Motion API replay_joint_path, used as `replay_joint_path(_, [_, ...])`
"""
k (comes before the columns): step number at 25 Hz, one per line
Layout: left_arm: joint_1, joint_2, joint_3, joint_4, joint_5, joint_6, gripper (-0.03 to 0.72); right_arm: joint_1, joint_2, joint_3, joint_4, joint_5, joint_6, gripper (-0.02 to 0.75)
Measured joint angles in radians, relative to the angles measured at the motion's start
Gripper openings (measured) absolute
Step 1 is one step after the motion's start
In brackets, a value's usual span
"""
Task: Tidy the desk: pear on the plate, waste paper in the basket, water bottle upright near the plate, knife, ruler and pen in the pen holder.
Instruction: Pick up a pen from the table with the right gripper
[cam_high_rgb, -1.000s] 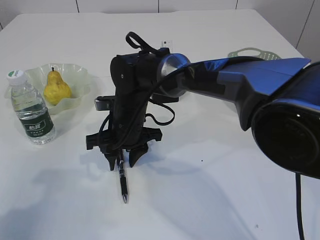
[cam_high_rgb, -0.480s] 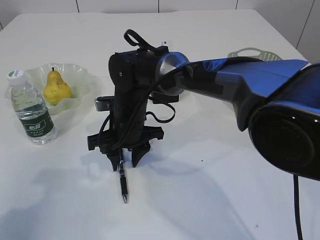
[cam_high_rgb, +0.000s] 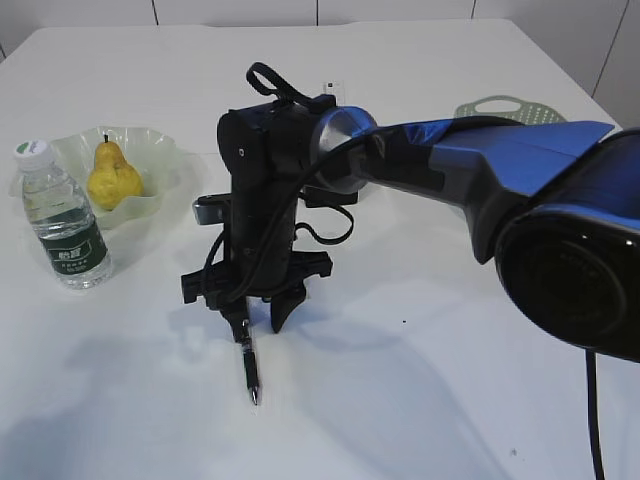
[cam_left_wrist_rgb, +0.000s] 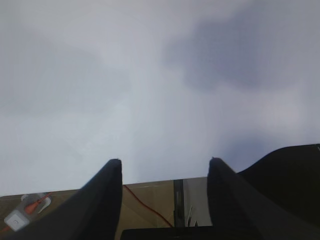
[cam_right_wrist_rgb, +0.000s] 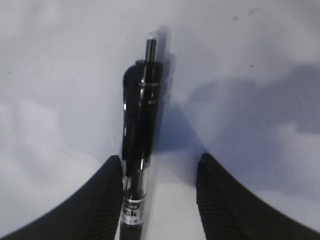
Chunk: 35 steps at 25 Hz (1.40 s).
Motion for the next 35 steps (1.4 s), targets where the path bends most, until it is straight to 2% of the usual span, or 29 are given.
replay_joint_path(16, [0.000,0.000,0.000,0.000,0.000,0.000,0.384,0.000,0.000,0.000,-0.033,0.000,0.012,0.385])
replay_joint_path(22, [0.000,0.000,0.000,0.000,0.002,0.000,0.384,0.000,0.000,0.000,-0.035,0.000,0.018,0.283])
replay_joint_path(27, [0.000,0.000,0.000,0.000,0.004,0.000,0.384,0.000,0.004,-0.004,-0.035,0.000,0.018,0.244])
replay_joint_path(31, [0.000,0.000,0.000,0.000,0.004,0.000,0.384,0.000,0.009,-0.008,-0.031,0.001,0.018,0.179])
replay_joint_path(35, [0.000,0.000,0.000,0.000,0.004,0.000,0.384,0.000,0.011,-0.007,-0.024,0.001,0.018,0.160])
